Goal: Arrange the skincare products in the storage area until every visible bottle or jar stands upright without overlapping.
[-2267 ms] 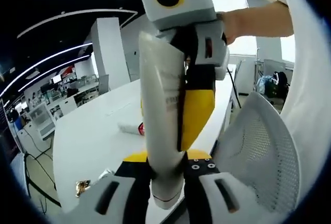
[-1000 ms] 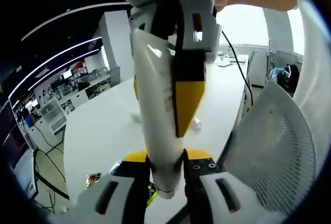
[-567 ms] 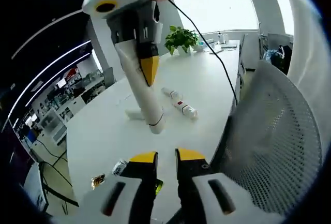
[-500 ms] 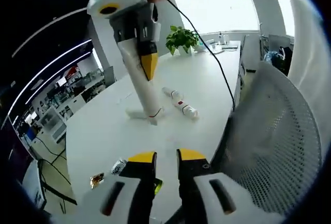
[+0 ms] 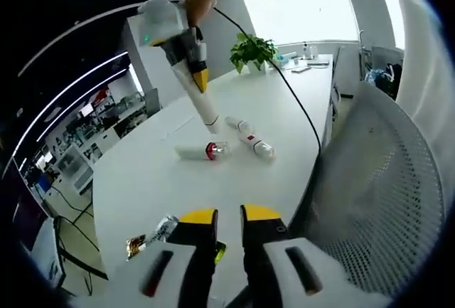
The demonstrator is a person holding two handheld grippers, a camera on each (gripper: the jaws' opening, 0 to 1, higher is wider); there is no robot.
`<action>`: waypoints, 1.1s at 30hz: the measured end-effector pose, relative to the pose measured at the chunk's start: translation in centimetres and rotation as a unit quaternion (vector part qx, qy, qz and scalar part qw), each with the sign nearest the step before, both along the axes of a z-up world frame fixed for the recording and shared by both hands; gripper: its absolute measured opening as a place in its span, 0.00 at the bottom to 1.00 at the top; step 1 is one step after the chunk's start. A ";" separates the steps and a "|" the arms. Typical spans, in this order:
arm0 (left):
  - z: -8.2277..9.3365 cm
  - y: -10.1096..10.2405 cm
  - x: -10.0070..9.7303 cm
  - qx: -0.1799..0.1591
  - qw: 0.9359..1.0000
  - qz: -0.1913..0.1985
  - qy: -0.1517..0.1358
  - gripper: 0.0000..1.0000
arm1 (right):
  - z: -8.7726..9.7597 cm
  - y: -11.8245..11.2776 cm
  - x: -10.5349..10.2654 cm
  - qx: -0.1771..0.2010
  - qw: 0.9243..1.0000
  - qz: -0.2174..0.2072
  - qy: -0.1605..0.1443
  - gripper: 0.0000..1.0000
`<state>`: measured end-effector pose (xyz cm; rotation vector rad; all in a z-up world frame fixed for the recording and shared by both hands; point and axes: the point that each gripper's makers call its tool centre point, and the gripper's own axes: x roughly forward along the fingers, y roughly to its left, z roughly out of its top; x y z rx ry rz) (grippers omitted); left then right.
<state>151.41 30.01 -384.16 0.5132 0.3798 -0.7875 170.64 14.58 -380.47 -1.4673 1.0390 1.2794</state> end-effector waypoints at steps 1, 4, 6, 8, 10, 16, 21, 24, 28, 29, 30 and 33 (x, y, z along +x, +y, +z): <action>0.0 0.0 0.0 0.000 1.000 0.001 0.000 0.07 | -0.1 -0.2 0.4 0.000 1.000 -0.003 0.002 0.05; 0.0 0.2 0.1 0.001 1.000 0.005 0.000 0.07 | -0.5 -0.8 1.5 0.000 1.000 -0.013 0.008 0.05; 0.0 0.2 0.2 0.000 1.000 0.006 -0.001 0.06 | -0.7 -1.2 2.3 -0.002 1.000 -0.020 0.009 0.05; 0.1 0.3 0.3 0.001 1.000 0.009 -0.002 0.05 | -1.0 -1.6 3.1 -0.004 1.000 -0.026 0.008 0.05; 0.1 0.4 0.4 0.000 1.000 0.012 -0.004 0.05 | -1.5 -2.0 4.1 -0.003 0.999 -0.040 0.010 0.05; 0.2 0.7 0.7 -0.003 1.000 0.024 -0.004 0.04 | -3.5 -3.1 6.2 -0.006 0.997 -0.071 0.015 0.05; -0.1 0.8 0.7 0.005 1.000 0.028 -0.003 0.03 | -4.5 -3.9 7.6 -0.014 0.997 -0.076 0.020 0.05; -0.3 0.8 0.7 0.011 1.000 0.030 -0.001 0.03 | -4.9 -4.1 8.3 -0.017 0.996 -0.080 0.024 0.05; -0.6 0.9 0.7 0.019 0.999 0.031 0.002 0.02 | -5.4 -4.0 9.0 -0.015 0.995 -0.092 0.021 0.06; -0.7 0.9 0.7 0.021 0.999 0.031 0.003 0.02 | -5.6 -3.9 9.2 -0.013 0.995 -0.096 0.019 0.06; -0.7 1.0 0.7 0.022 0.999 0.031 0.003 0.02 | -5.7 -3.9 9.1 -0.014 0.995 -0.096 0.019 0.06; -0.7 1.1 0.8 0.022 0.999 0.035 0.004 0.02 | -6.0 -3.8 9.0 -0.014 0.995 -0.095 0.021 0.06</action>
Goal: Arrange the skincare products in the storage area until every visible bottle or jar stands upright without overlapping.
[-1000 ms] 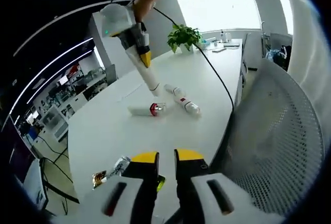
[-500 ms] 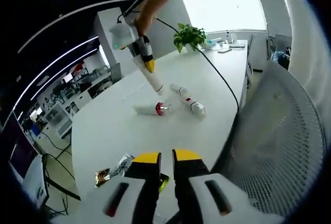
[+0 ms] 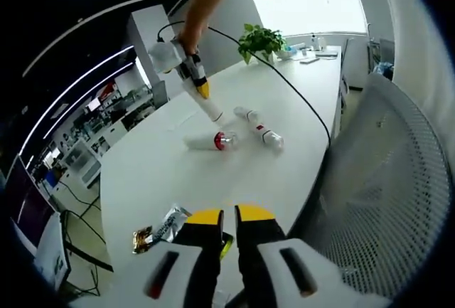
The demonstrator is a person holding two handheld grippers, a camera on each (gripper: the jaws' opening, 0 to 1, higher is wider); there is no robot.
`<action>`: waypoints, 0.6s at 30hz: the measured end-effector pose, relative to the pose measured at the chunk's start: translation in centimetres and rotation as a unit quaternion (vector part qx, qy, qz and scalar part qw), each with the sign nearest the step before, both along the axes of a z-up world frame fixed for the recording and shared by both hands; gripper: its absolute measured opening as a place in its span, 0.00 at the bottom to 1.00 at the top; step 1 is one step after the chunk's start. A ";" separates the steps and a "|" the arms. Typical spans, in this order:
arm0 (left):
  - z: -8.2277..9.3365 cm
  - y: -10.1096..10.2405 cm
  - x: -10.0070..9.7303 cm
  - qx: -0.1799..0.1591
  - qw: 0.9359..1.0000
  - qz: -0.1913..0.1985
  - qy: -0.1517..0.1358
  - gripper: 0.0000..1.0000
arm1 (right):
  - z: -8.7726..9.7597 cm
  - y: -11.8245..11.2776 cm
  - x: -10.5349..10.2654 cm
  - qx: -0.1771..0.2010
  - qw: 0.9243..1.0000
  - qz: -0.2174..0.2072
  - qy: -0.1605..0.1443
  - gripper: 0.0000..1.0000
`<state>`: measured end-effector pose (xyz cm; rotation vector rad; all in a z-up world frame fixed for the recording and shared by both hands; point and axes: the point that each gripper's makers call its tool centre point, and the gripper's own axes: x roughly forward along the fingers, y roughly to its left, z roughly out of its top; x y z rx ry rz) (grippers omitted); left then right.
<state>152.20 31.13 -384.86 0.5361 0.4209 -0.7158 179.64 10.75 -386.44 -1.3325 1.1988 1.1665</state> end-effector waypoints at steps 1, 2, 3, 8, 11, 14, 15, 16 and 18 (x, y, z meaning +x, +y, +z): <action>0.0 0.1 0.1 -0.001 1.000 0.002 0.000 0.02 | -0.1 0.0 0.1 0.000 1.000 0.000 0.000 0.06; 0.1 0.2 0.1 -0.002 1.000 0.005 -0.001 0.02 | -0.3 -0.1 0.1 0.000 1.000 0.000 0.001 0.06; 0.1 0.2 0.1 -0.001 1.000 0.006 -0.001 0.02 | -0.3 -0.1 0.1 0.001 1.000 -0.001 0.003 0.06; 0.0 0.3 0.2 0.001 1.000 0.007 -0.001 0.02 | -0.4 0.2 0.6 0.010 1.000 -0.003 -0.004 0.06; 0.0 0.3 0.1 0.003 1.000 0.007 0.000 0.02 | -0.4 0.4 0.7 0.017 1.000 -0.008 -0.005 0.06; 0.0 0.4 0.2 0.002 1.000 0.011 -0.001 0.02 | -0.3 0.6 0.8 0.028 0.999 -0.018 -0.007 0.06; 0.0 0.5 0.2 0.003 1.000 0.012 -0.002 0.02 | -0.4 0.7 0.9 0.030 0.999 -0.021 -0.008 0.07; 0.0 0.5 0.2 0.004 1.000 0.012 -0.002 0.02 | -0.4 0.7 0.9 0.032 0.999 -0.023 -0.009 0.07; 0.0 0.6 0.2 0.005 1.000 0.014 -0.003 0.02 | -0.4 0.9 0.9 0.039 0.999 -0.027 -0.010 0.07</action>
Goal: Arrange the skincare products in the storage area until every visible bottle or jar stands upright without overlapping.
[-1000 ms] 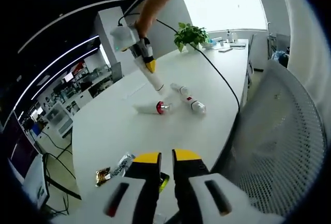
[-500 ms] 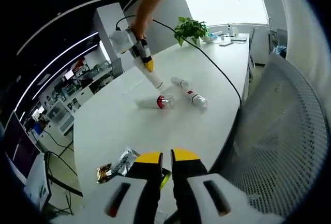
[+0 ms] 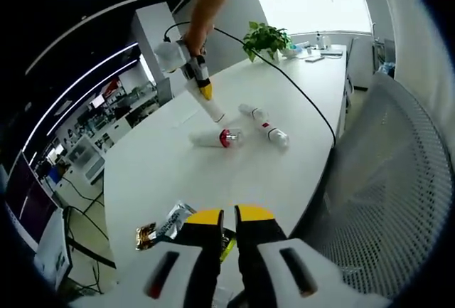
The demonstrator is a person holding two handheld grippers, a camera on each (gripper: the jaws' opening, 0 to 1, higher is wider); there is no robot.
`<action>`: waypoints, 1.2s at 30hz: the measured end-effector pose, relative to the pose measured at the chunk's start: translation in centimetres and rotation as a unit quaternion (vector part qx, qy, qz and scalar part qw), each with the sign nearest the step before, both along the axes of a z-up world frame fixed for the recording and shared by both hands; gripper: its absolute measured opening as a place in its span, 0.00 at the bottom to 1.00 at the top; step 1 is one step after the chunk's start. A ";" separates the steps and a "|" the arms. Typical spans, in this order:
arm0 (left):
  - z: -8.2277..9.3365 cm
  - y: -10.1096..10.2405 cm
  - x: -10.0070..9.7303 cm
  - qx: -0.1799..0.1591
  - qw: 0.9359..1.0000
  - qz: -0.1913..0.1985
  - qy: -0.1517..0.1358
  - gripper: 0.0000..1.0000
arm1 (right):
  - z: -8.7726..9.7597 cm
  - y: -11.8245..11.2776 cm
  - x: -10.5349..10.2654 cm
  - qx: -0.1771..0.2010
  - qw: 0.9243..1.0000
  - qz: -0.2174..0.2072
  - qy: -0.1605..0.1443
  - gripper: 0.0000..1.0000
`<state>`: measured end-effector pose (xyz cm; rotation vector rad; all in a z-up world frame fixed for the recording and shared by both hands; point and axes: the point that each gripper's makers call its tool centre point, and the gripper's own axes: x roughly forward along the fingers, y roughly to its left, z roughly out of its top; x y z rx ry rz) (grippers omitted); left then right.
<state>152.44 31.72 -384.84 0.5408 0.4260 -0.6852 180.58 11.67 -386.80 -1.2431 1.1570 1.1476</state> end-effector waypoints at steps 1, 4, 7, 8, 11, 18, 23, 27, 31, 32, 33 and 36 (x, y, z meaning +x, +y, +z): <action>0.0 0.0 0.0 0.001 1.000 0.001 0.000 0.02 | 0.0 0.1 0.0 0.003 1.000 -0.002 -0.001 0.07; 0.0 0.1 0.1 0.000 1.000 0.004 -0.001 0.02 | 0.0 0.1 0.1 0.011 1.000 -0.006 -0.001 0.07; 0.0 0.2 0.1 0.002 1.000 0.006 0.000 0.01 | 0.0 -0.2 0.4 0.023 0.999 -0.024 0.001 0.07; -0.1 0.2 0.1 0.001 1.000 0.007 0.002 0.01 | 0.0 -0.3 0.5 0.025 0.999 -0.026 0.002 0.06; -0.3 0.3 0.1 0.001 1.000 0.009 0.007 0.02 | 0.0 -0.5 0.7 0.030 0.999 -0.029 0.004 0.07; -0.1 0.4 0.2 0.000 1.000 0.012 0.003 0.01 | 0.0 -0.1 0.5 0.027 0.999 -0.018 0.007 0.07; -0.1 0.4 0.2 0.002 1.000 0.014 0.003 0.01 | 0.1 1.0 0.4 0.025 1.000 0.004 0.003 0.07; -0.3 0.5 0.1 0.006 1.000 0.016 0.005 0.00 | 0.0 1.1 0.8 0.025 1.000 0.007 0.005 0.07; -0.2 0.6 0.3 0.004 1.000 0.019 0.003 0.00 | 0.1 0.9 0.9 0.024 1.000 0.004 0.008 0.07; -0.1 0.7 0.3 0.004 1.000 0.020 0.003 0.00 | 0.1 0.8 0.8 0.024 1.000 0.003 0.009 0.07; -0.1 0.7 0.3 0.004 1.000 0.020 0.003 0.00 | 0.1 0.7 0.8 0.023 1.000 0.002 0.010 0.07; -0.1 0.6 0.3 0.003 1.000 0.019 0.001 0.00 | 0.0 0.2 1.2 0.019 1.000 -0.006 0.014 0.07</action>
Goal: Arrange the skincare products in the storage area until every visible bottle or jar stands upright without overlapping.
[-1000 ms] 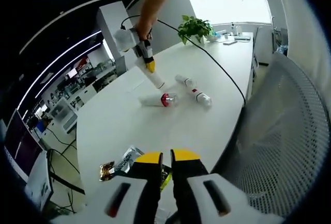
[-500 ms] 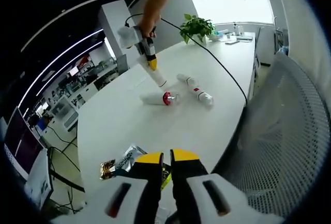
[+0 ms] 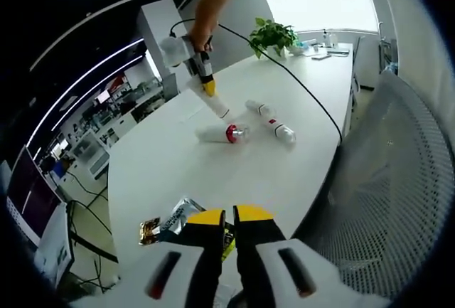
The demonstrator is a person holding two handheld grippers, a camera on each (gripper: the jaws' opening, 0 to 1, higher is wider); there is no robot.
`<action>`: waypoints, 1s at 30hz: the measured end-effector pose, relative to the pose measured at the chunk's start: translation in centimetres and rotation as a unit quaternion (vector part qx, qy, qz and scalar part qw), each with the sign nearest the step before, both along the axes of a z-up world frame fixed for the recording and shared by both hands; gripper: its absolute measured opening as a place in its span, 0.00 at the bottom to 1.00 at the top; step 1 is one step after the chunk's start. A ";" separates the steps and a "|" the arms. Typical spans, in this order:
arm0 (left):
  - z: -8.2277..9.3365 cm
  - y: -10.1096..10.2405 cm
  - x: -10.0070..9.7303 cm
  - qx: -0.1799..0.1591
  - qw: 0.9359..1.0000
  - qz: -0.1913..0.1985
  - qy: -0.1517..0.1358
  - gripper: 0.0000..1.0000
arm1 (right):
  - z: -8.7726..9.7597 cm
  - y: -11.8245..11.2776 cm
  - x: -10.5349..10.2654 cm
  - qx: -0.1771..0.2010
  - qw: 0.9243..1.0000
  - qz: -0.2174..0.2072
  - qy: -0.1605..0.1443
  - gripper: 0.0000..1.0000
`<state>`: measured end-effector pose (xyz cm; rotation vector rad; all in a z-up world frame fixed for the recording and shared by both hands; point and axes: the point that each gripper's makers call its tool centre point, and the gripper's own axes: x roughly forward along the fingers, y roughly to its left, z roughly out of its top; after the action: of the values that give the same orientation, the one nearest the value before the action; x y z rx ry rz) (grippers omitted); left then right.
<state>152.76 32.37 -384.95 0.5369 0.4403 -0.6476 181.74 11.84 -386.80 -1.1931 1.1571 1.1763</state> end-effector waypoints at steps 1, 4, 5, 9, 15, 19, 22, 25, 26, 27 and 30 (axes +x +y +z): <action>0.0 0.0 0.0 0.000 1.000 -0.001 0.000 0.00 | 0.0 -0.1 0.0 0.000 1.000 -0.002 0.001 0.08; -0.1 -0.1 -0.1 0.000 1.000 -0.005 0.002 0.00 | 0.0 -0.4 0.1 -0.002 1.000 -0.004 0.002 0.08; -0.1 -0.2 -0.1 0.000 1.000 -0.006 0.002 0.00 | -0.1 -0.6 0.2 -0.004 1.000 -0.004 0.001 0.08; -0.1 -0.2 -0.1 0.000 1.000 -0.009 0.004 0.00 | 0.0 -0.9 0.1 -0.011 1.000 -0.005 -0.002 0.09; -0.1 -0.3 -0.1 -0.002 1.000 -0.012 0.006 0.00 | 0.0 -1.3 -0.1 -0.022 1.000 -0.002 -0.003 0.09; -0.1 -0.4 -0.1 -0.003 1.000 -0.013 0.005 0.00 | 0.0 -1.7 -0.1 -0.032 0.999 0.002 -0.005 0.09; -0.1 -0.3 -0.1 -0.004 1.000 -0.013 0.006 0.00 | 0.0 -2.3 0.3 -0.041 0.999 0.012 -0.009 0.10; 0.0 -0.4 -0.1 -0.005 1.000 -0.013 0.004 0.00 | 0.0 -2.8 0.4 -0.055 0.998 0.027 -0.013 0.10; 0.0 -0.4 -0.1 -0.006 1.000 -0.013 0.003 0.00 | 0.0 -3.0 0.4 -0.060 0.998 0.030 -0.013 0.10; 0.0 -0.4 -0.1 -0.006 1.000 -0.014 0.003 0.00 | 0.0 -3.0 0.4 -0.059 0.998 0.032 -0.013 0.10; -0.1 -0.4 -0.2 -0.004 1.000 -0.015 0.004 0.00 | 0.2 -3.1 0.5 -0.058 0.998 0.034 -0.014 0.10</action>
<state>152.58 31.95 -385.02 0.5343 0.4374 -0.6808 182.23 8.73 -386.60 -1.3422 1.1862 1.1516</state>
